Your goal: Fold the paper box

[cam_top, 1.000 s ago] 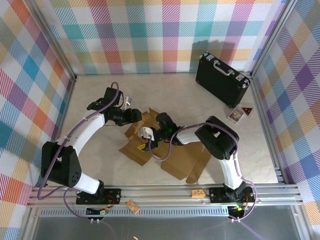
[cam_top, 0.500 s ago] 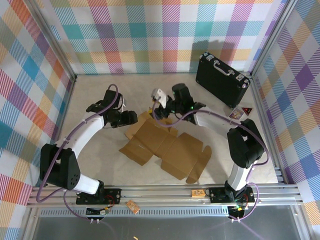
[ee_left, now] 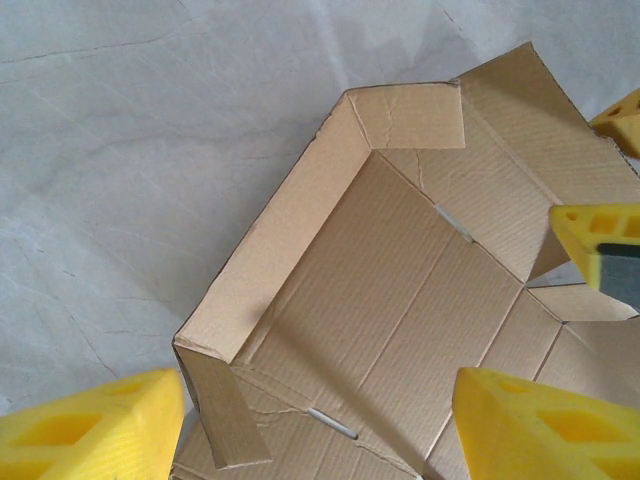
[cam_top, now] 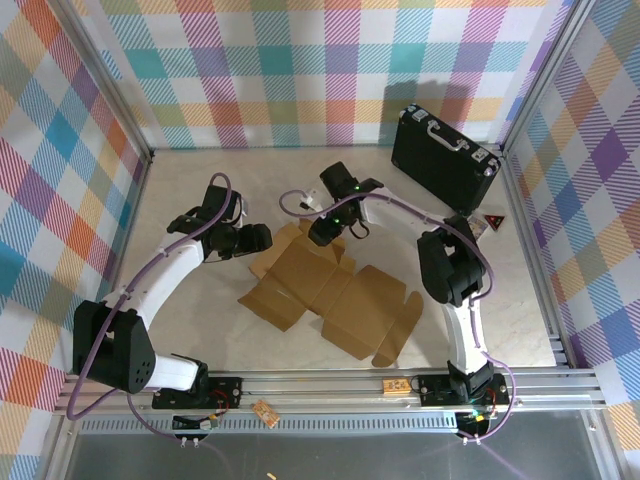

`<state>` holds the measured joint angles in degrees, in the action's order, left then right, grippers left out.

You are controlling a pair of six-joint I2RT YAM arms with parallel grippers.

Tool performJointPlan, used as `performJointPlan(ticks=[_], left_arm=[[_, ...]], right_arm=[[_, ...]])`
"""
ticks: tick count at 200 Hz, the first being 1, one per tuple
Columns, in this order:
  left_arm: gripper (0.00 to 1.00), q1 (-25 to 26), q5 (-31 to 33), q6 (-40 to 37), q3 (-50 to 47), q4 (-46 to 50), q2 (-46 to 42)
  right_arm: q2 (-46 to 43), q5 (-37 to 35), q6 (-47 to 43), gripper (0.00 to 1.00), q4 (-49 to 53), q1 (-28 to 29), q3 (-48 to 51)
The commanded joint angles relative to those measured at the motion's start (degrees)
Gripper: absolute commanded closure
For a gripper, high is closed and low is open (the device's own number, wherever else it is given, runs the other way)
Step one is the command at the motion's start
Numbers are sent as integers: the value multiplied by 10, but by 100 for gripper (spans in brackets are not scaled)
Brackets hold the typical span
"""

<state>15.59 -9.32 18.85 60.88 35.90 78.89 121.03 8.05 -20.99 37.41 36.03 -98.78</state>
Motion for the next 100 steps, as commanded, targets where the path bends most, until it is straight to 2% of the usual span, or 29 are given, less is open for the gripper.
performJointPlan(ticks=[1, 24, 38, 61, 71, 100], left_arm=[[29, -5, 1, 10, -5, 0, -16], [29, -6, 1, 11, -3, 1, -20], [29, -6, 1, 11, 2, 7, -23], [29, -8, 2, 7, 18, 24, -32], [29, -8, 7, 4, 30, 38, -37], [27, -10, 30, -21, 76, 86, -53]], right_arm=[[15, -22, -12, 50, 53, 4, -30], [20, -12, -16, 65, 39, 4, -28], [15, -3, -22, 83, 19, 4, -20], [-5, 12, -31, 96, -25, 6, 4], [-20, 25, -33, 100, -57, 5, 24], [-71, 75, -57, 100, -159, 4, 89]])
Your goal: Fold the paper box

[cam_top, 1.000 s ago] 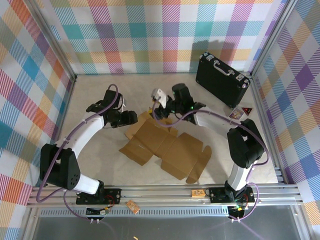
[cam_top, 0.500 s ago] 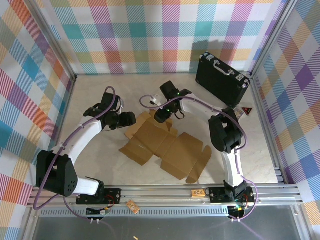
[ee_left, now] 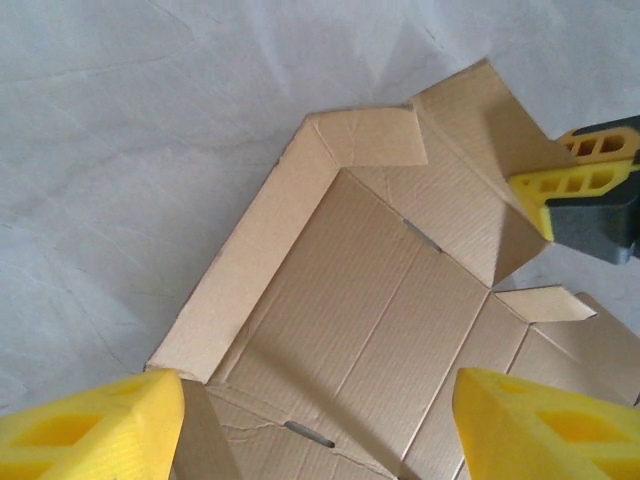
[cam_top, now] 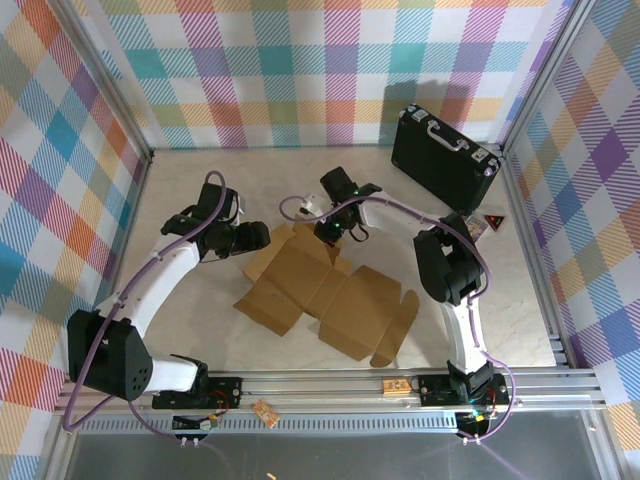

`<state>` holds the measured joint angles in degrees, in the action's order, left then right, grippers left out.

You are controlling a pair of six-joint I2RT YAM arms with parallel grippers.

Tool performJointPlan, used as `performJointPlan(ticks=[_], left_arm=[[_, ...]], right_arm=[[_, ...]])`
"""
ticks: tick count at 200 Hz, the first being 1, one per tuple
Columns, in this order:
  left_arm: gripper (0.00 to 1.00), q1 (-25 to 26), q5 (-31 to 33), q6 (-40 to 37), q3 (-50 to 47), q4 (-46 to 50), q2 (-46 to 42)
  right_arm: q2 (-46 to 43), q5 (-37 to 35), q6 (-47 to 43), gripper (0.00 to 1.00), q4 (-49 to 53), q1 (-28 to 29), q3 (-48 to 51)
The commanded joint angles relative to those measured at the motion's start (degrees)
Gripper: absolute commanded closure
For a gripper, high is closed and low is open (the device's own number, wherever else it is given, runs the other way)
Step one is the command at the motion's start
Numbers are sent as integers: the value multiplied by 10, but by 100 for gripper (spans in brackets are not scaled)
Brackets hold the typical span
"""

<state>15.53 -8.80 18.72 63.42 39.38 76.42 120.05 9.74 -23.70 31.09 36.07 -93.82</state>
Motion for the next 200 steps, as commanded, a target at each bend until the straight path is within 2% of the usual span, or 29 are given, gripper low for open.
performJointPlan(ticks=[1, 34, 61, 79, 110, 134, 160, 184, 200], left_arm=[[27, -10, 26, -20, 52, 53, -29], [22, -14, 42, -62, 104, 97, -54], [16, -16, 16, -91, 135, 129, -65], [12, -17, -25, -96, 132, 138, -65], [13, -17, -128, -98, 97, 150, -66], [13, -17, -154, -89, 63, 129, -102], [14, -31, -92, -98, 64, 139, -119], [14, -45, -148, -94, 47, 117, -111], [14, -45, -232, -81, 3, 68, -108]], right_arm=[[-64, 60, -31, 100, -100, 3, 41], [-134, 176, -105, 100, -266, -14, 161], [-168, 273, -59, 100, -441, -52, 250], [-171, 314, -32, 100, -534, -70, 288], [-160, 360, 8, 100, -644, -83, 324], [-147, 399, 39, 100, -751, -94, 353], [-142, 431, 38, 100, -799, -100, 373], [-136, 460, 38, 100, -815, -105, 380], [-130, 465, 46, 100, -833, -108, 384]])
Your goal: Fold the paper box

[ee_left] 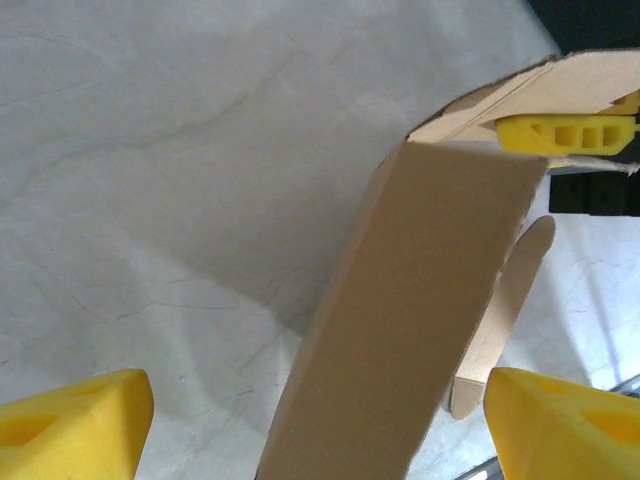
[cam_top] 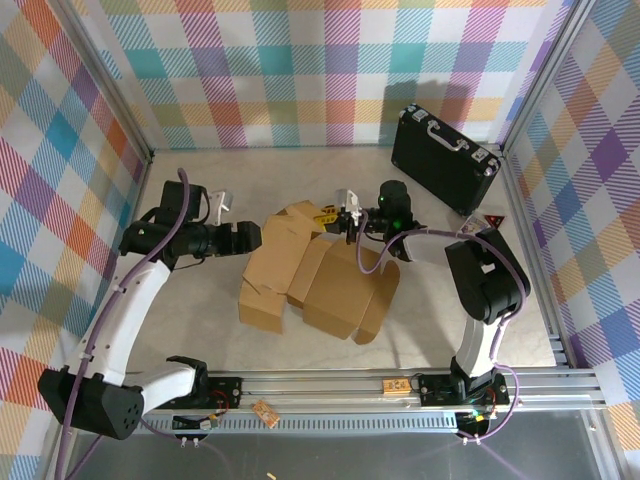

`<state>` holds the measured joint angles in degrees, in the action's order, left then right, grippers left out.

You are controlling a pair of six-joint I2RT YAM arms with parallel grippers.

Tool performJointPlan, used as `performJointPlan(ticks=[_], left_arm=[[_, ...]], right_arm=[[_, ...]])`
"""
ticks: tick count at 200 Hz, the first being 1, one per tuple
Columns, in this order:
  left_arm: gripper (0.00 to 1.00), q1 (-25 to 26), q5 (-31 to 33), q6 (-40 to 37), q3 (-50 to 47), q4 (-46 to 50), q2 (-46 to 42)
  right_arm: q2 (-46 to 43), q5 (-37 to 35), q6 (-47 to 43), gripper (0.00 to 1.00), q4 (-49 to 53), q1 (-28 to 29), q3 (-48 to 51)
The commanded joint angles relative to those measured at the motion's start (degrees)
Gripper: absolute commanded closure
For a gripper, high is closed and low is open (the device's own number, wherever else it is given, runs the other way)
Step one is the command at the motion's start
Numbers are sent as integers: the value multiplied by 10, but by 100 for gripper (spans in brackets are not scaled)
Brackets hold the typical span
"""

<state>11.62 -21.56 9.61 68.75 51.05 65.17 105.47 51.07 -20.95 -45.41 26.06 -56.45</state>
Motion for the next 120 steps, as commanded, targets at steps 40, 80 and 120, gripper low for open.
performJointPlan(ticks=[40, 80, 120], left_arm=[[21, -6, -244, 73, -136, -166, 4], [22, -5, -265, 88, -140, -182, -9], [17, -5, -240, 130, -160, -162, -73]], right_arm=[[29, 61, 40, 100, -94, -12, 10], [37, 70, 51, 100, -104, -13, 5], [40, 66, 54, 100, -109, -17, 8]])
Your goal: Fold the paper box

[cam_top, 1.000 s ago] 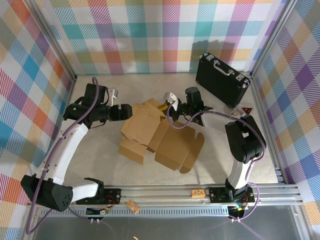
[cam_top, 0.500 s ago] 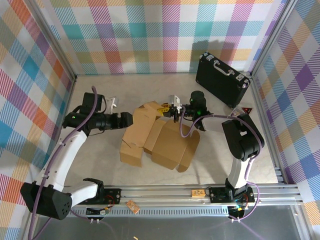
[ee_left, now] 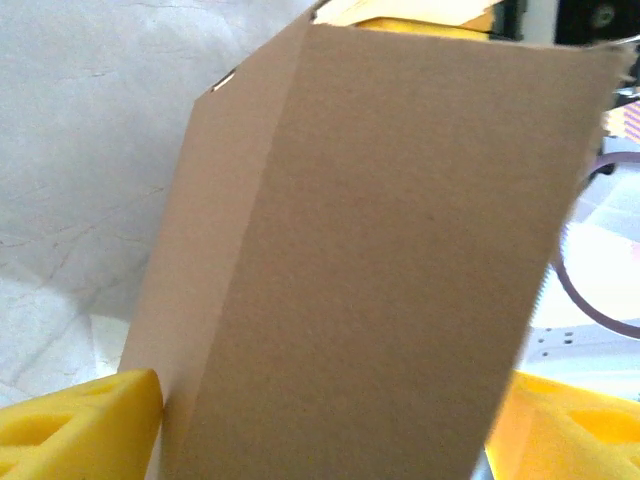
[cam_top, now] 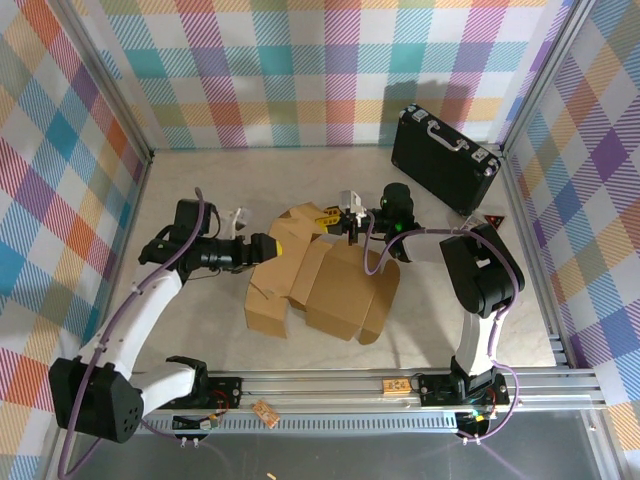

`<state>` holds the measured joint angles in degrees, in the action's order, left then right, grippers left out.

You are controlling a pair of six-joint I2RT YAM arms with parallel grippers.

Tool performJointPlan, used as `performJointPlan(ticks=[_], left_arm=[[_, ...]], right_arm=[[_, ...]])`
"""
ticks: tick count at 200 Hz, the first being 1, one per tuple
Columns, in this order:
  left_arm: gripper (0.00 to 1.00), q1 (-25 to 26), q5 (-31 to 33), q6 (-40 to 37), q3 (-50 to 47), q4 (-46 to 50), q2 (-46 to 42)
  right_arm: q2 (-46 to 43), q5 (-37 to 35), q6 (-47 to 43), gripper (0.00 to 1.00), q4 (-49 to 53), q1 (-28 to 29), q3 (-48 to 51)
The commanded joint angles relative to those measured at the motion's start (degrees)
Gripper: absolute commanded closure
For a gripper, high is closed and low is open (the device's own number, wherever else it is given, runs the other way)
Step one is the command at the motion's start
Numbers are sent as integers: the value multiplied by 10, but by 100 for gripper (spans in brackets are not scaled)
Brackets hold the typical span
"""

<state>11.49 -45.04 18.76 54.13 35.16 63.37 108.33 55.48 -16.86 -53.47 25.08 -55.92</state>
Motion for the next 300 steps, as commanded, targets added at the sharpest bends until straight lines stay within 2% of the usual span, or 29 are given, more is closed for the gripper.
performJointPlan(ticks=[1, 35, 79, 148, 179, 243, 300], left_arm=[[17, -3, -5, 39, -15, -3, -57], [23, -3, -9, 79, -78, -12, -109], [22, -3, -24, 118, -151, -57, -187], [20, 4, -73, 128, -148, -85, -194], [19, 12, -74, 119, -143, -84, -182], [28, 66, -15, 64, -112, -30, -144], [38, 107, 74, 49, -104, -4, -128]], right_arm=[[11, 22, 14, 100, -29, -7, 3], [11, 26, 31, 100, -50, -11, 5], [11, 30, 35, 100, -51, -12, 6], [12, 37, 40, 100, -50, -11, 3], [14, 43, 45, 100, -50, -12, 0], [14, 41, 46, 100, -51, -12, -1], [20, 36, 61, 100, -64, -12, -2]])
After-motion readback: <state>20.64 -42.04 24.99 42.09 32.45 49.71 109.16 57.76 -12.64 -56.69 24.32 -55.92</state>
